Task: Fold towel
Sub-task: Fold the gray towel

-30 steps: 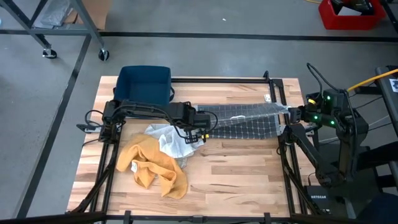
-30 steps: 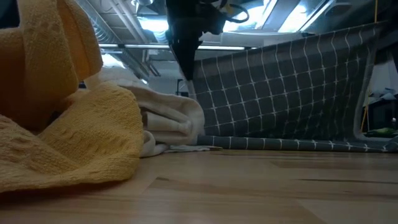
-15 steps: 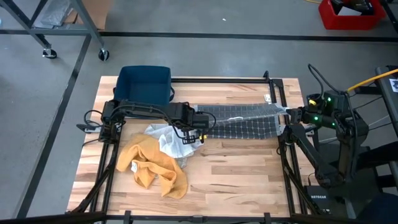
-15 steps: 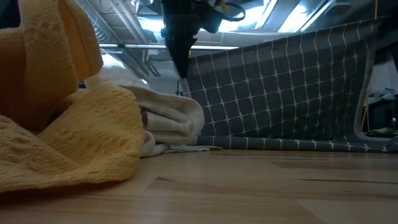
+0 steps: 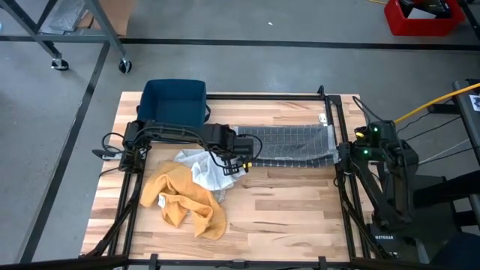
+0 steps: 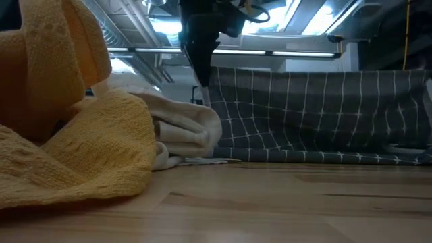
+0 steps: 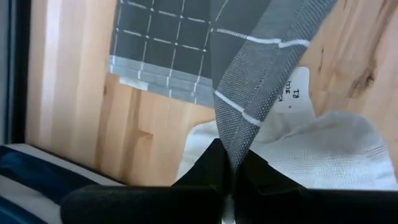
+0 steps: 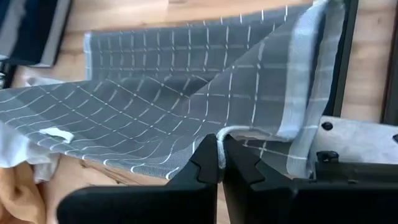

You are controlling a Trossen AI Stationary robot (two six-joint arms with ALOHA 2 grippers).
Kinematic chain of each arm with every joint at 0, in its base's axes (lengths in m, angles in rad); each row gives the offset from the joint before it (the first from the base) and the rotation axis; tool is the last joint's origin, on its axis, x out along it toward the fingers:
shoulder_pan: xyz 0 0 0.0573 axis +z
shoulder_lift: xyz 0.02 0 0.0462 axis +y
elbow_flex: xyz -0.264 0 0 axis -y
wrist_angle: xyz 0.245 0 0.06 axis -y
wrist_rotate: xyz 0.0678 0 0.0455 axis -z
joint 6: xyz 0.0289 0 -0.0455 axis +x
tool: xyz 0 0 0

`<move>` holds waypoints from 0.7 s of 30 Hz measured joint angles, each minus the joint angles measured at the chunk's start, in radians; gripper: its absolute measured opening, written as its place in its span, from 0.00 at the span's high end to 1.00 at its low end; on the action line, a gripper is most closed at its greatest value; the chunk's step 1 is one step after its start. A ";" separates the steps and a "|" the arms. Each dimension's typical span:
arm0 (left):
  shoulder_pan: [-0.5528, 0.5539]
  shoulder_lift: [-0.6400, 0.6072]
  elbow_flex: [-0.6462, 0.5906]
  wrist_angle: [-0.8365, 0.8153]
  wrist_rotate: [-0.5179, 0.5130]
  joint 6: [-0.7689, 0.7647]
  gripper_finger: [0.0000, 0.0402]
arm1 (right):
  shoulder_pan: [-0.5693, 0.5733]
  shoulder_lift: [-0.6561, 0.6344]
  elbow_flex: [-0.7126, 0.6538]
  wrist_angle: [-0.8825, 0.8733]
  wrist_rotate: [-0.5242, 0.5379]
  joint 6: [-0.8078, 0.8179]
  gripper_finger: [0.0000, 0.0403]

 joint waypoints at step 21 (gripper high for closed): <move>0.100 0.011 -0.189 0.254 -0.061 -0.055 1.00 | 0.000 -0.009 -0.024 0.036 0.094 0.104 0.98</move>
